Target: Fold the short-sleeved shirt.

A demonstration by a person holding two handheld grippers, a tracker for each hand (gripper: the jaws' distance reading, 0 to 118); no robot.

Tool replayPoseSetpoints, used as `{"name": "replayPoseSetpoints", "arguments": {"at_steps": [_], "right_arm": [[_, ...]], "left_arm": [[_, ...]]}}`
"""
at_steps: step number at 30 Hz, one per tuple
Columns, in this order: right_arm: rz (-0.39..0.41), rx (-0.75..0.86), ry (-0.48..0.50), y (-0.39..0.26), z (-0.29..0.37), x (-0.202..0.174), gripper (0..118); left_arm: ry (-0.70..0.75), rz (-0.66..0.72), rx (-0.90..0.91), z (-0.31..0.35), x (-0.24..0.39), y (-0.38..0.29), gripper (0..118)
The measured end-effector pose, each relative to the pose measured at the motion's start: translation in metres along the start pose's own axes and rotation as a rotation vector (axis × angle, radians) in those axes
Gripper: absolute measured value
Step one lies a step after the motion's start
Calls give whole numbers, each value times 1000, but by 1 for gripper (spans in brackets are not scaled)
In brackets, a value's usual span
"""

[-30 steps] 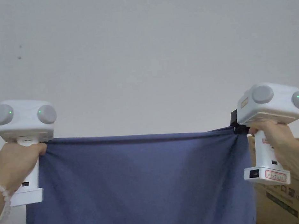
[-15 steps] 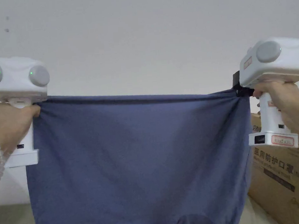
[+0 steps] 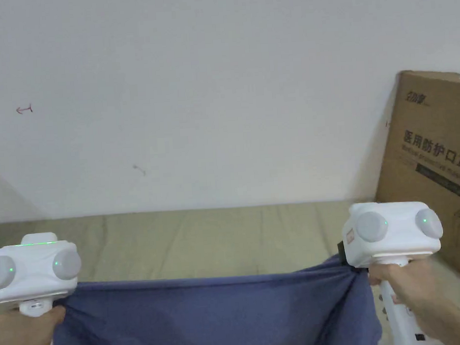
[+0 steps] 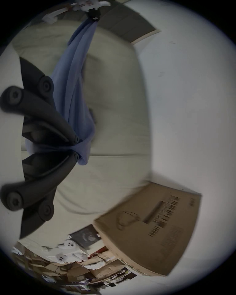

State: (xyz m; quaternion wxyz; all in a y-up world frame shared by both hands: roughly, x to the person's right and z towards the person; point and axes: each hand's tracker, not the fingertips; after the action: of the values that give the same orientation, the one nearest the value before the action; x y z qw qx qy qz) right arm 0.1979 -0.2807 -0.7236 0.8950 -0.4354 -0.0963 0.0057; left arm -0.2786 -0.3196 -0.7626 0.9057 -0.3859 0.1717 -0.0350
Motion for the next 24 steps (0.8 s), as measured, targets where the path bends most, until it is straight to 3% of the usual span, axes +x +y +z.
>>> {"name": "replayPoseSetpoints", "arguments": {"at_steps": [1,4,9,13,17,24], "right_arm": [[33,-40,-6,-16,-14,-3,2],[-5,-117,19,-54,-41,-7,3],[26,-133,11,-91,-38,-8,2],[-31,-125,54,-114,-9,4,2],[-23,-83,71,-147,35,12,2],[-60,-48,90,-283,135,32,2]], "left_arm": [[-4,-41,-42,-11,0,-10,1],[-11,-17,-73,-20,-4,-40,1],[-3,-72,-85,-27,-9,-70,1],[-32,-79,-112,-6,-32,-91,1],[-66,3,-114,35,-60,-127,1],[-50,-217,-37,147,-103,-258,1]]}}
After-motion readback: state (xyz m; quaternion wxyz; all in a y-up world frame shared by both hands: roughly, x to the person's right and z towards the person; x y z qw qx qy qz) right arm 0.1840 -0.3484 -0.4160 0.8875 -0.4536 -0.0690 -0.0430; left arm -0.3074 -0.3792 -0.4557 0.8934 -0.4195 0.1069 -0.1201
